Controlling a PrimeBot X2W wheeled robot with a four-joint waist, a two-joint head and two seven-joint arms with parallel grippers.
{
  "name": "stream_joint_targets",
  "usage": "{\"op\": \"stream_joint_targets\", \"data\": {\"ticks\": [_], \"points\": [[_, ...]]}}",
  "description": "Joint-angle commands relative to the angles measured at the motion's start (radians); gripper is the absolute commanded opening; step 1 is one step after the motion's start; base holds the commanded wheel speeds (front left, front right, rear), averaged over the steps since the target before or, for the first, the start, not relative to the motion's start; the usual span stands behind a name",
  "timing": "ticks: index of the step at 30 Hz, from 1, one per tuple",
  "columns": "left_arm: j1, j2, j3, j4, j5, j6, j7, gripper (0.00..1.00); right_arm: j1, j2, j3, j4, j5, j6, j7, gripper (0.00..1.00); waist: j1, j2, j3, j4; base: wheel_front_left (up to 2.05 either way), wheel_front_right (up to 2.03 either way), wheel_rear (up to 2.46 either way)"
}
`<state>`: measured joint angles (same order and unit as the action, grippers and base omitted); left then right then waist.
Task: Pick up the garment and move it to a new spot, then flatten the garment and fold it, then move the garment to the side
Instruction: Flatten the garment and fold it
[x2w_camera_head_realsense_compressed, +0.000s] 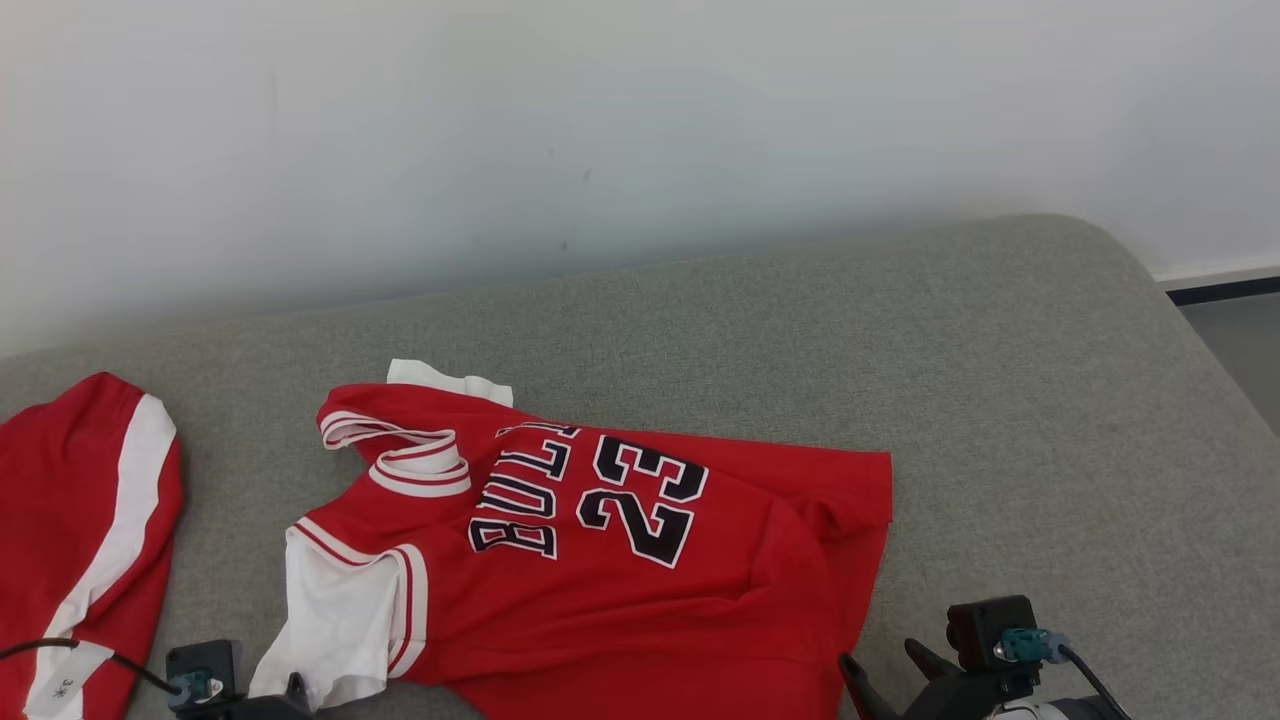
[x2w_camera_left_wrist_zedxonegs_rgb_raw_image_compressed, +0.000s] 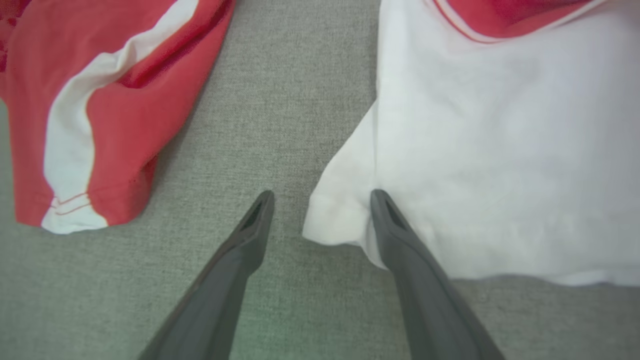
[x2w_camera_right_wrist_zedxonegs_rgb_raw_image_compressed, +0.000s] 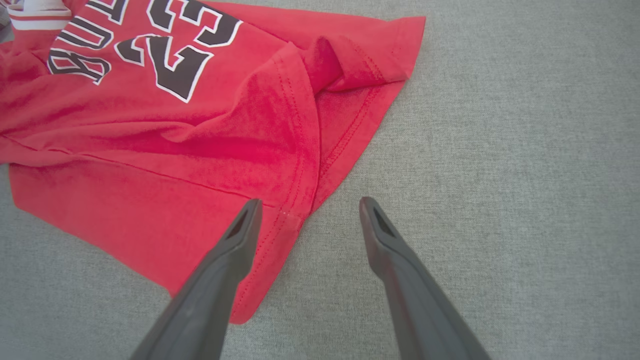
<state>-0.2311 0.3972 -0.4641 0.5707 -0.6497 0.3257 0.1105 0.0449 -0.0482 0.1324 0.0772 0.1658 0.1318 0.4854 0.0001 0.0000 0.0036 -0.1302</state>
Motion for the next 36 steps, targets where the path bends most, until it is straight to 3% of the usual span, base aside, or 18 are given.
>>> {"op": "stream_joint_targets", "data": {"ticks": [1, 3, 4, 5, 6, 7, 12, 22, 23, 28, 32, 33, 34, 36], "points": [[0.0, 0.002, -0.002, 0.001, -0.005, -0.003, 0.01, 1.0, -0.012, 0.0, -0.002, -0.004, 0.0, -0.002, 0.005, 1.0, -0.0001, 0.0, 0.013, 0.001, 0.0, 0.0, 0.0], [0.002, 0.003, -0.003, 0.001, -0.012, -0.004, 0.025, 1.0, -0.024, 0.0, -0.001, -0.009, -0.006, -0.002, 0.01, 1.0, -0.0001, 0.0, 0.027, 0.005, 0.0, 0.0, 0.0], [-0.001, 0.004, -0.002, -0.002, -0.014, -0.003, 0.026, 0.87, -0.029, 0.0, 0.001, -0.013, -0.005, -0.002, 0.014, 1.0, -0.0001, 0.0, 0.034, 0.007, 0.0, 0.0, 0.0], [-0.003, 0.005, -0.002, -0.003, -0.016, -0.004, 0.027, 0.49, -0.03, 0.0, 0.005, -0.017, -0.001, -0.002, 0.014, 1.0, -0.0001, 0.0, 0.039, 0.009, 0.0, 0.0, 0.0], [-0.007, 0.006, -0.002, -0.006, -0.016, -0.004, 0.028, 0.41, -0.029, 0.0, 0.008, -0.02, 0.006, -0.002, 0.017, 1.0, -0.0001, 0.0, 0.046, 0.012, 0.0, 0.0, 0.0], [-0.009, 0.007, -0.001, -0.009, -0.015, -0.005, 0.022, 0.0, -0.029, 0.0, 0.012, -0.024, 0.013, -0.002, 0.021, 1.0, -0.0001, 0.0, 0.051, 0.014, 0.0, 0.0, 0.0], [-0.019, 0.005, 0.005, -0.015, -0.025, -0.016, 0.009, 0.0, -0.002, 0.0, 0.0, -0.047, 0.04, -0.002, 0.037, 1.0, -0.0001, 0.0, 0.07, 0.021, 0.0, 0.0, 0.0], [-0.033, -0.011, 0.002, -0.014, -0.037, -0.025, -0.012, 0.0, -0.042, 0.0, -0.024, 0.031, 0.019, -0.002, 0.067, 0.99, -0.0001, 0.0, 0.089, 0.035, 0.0, 0.0, 0.0], [-0.034, -0.012, 0.001, -0.016, -0.036, -0.022, -0.014, 0.0, -0.048, 0.0, -0.021, 0.038, 0.023, -0.002, 0.063, 0.87, -0.0001, 0.0, 0.091, 0.037, 0.0, 0.0, 0.0], [-0.037, -0.008, -0.002, -0.022, -0.034, -0.018, -0.016, 0.0, -0.075, 0.0, -0.013, 0.086, 0.034, -0.002, 0.068, 0.86, -0.0001, 0.0, 0.096, 0.043, 0.0, 0.0, 0.0], [-0.04, -0.013, -0.007, -0.026, -0.031, -0.015, -0.012, 0.0, -0.104, 0.0, 0.008, 0.13, 0.048, -0.002, 0.044, 0.69, -0.0001, 0.0, 0.101, 0.048, 0.0, 0.0, 0.0], [-0.04, -0.013, -0.007, -0.026, -0.031, -0.015, -0.012, 0.0, -0.104, 0.0, 0.008, 0.13, 0.048, -0.002, 0.044, 0.69, -0.0001, 0.0, 0.101, 0.048, 0.0, 0.0, 0.0], [-0.041, -0.015, -0.009, -0.025, -0.031, -0.013, -0.013, 0.0, -0.115, 0.0, 0.017, 0.152, 0.054, -0.002, 0.036, 0.47, -0.0001, 0.0, 0.102, 0.052, 0.0, 0.0, 0.0], [-0.042, -0.016, -0.01, -0.021, -0.031, -0.014, -0.017, 0.0, -0.12, 0.0, 0.02, 0.162, 0.056, -0.002, 0.035, 0.45, -0.0001, 0.0, 0.103, 0.054, 0.0, 0.0, 0.0]]}}
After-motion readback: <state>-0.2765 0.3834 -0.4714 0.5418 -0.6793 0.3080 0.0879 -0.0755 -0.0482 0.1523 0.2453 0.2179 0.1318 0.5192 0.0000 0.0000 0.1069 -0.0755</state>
